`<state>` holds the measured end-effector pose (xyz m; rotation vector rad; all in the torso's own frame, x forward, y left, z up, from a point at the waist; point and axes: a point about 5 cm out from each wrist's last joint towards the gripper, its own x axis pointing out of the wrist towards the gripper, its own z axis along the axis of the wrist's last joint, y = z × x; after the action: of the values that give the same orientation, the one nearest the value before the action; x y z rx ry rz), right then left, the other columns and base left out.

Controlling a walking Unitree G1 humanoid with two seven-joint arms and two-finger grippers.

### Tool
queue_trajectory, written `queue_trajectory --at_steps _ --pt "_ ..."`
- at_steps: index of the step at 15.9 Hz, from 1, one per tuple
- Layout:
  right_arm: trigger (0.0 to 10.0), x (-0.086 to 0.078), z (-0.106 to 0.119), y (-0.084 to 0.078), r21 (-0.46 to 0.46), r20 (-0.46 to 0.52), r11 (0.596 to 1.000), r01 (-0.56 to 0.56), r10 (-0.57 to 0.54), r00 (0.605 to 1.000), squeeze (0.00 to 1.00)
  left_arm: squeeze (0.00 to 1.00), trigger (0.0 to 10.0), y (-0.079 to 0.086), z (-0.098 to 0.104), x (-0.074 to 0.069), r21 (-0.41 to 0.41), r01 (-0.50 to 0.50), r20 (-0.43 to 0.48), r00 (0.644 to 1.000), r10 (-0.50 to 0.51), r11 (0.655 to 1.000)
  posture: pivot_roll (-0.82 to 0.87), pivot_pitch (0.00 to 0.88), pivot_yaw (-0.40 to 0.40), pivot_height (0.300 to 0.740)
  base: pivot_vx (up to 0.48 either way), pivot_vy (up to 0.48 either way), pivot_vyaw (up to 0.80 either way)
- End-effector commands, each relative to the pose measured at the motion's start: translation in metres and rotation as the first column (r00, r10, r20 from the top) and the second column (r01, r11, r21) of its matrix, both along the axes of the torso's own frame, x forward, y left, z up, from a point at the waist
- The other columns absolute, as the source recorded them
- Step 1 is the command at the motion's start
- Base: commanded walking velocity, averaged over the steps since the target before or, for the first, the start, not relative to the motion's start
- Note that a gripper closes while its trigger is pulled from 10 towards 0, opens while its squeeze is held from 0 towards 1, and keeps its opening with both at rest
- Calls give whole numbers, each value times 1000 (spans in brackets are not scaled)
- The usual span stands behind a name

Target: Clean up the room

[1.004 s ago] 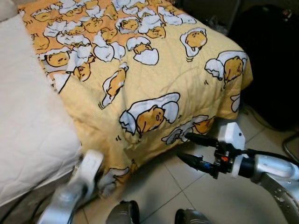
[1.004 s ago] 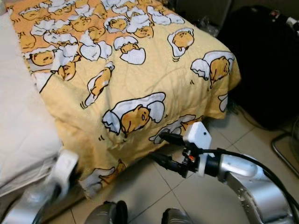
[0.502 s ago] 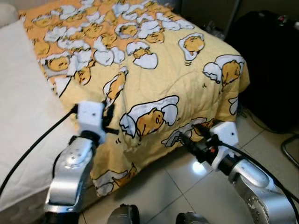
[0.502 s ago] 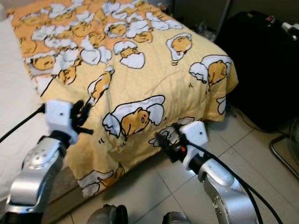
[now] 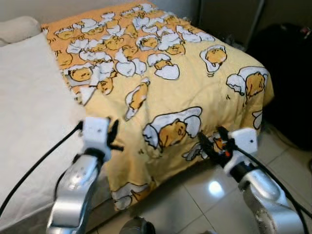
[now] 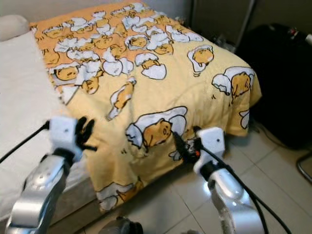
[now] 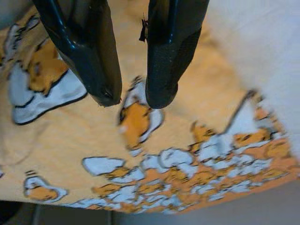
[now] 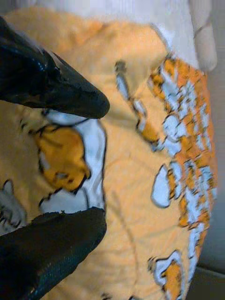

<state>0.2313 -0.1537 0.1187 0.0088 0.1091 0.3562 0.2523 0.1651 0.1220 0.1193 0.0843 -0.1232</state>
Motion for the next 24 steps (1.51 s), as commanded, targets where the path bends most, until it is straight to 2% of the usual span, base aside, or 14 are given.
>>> queue_trajectory --at_steps 1,7,12,24 --pt "10000 0 -5 -3 -4 -16 1000 8 -8 1000 0 0 10000 -1 5 -2 11 -5 18 1000 5 1000 -19 44 66 740 0 431 0" --pt "10000 7 -7 2 24 -26 1000 6 -5 1000 0 0 10000 6 8 -4 36 -28 20 999 27 999 6 42 54 740 0 416 0" --pt "10000 2 -9 1 49 -45 998 32 -30 999 0 0 10000 -3 8 -2 -5 15 3 1000 -15 1000 -14 30 74 740 0 0 0" --pt "10000 3 -10 -7 25 -62 1000 12 -10 998 0 0 10000 -11 1 -9 -18 29 -20 999 -29 999 -9 27 47 740 296 0 -133"
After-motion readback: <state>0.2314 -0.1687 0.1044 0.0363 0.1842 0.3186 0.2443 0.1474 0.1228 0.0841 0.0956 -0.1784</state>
